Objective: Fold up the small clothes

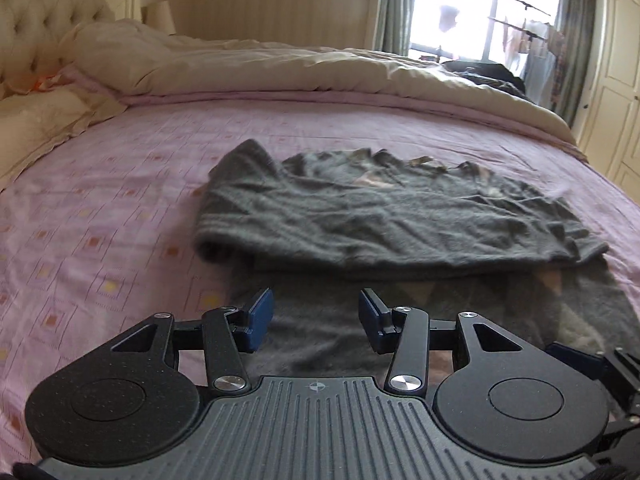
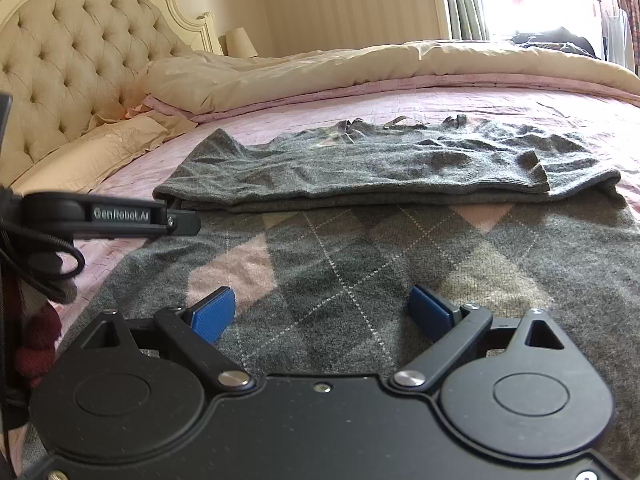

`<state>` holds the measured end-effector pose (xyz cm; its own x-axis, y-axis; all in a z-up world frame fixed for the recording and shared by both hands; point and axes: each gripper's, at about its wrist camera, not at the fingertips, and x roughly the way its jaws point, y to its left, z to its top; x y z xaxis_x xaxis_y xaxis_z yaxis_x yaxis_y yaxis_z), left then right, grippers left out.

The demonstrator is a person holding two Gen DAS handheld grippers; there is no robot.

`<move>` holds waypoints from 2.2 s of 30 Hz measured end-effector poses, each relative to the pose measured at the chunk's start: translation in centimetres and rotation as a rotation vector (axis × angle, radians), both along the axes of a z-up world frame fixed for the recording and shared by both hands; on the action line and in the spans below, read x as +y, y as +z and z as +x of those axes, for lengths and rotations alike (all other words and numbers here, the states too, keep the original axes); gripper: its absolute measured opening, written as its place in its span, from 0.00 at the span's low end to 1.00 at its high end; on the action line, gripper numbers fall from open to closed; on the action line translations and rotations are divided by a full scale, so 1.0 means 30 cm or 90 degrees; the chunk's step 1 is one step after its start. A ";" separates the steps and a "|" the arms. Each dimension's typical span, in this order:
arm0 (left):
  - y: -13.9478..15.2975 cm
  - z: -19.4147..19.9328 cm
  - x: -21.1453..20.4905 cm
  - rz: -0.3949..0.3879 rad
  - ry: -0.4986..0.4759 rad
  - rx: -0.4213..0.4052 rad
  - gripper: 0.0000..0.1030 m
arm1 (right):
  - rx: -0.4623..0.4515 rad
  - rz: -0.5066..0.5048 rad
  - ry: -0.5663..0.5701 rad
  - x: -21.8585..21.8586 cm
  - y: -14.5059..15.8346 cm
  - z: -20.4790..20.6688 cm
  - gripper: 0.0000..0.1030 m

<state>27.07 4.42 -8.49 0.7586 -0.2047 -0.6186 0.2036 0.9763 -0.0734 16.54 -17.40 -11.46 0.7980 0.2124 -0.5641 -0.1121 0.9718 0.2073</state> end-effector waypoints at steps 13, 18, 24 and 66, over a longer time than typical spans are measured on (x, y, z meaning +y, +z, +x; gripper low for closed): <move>-0.087 -0.057 0.041 0.022 0.025 -0.051 0.45 | -0.048 0.029 -0.124 -0.288 0.205 0.124 0.74; -0.096 -0.045 0.051 0.008 0.030 -0.046 0.46 | 0.009 0.055 -0.172 -0.418 0.139 0.254 0.65; -0.098 -0.045 0.053 0.006 0.032 -0.046 0.47 | 0.058 0.065 -0.181 -0.433 0.068 0.303 0.49; -0.082 -0.042 0.042 0.023 0.022 -0.026 0.62 | 0.020 -0.031 -0.143 -0.407 0.188 -0.081 0.60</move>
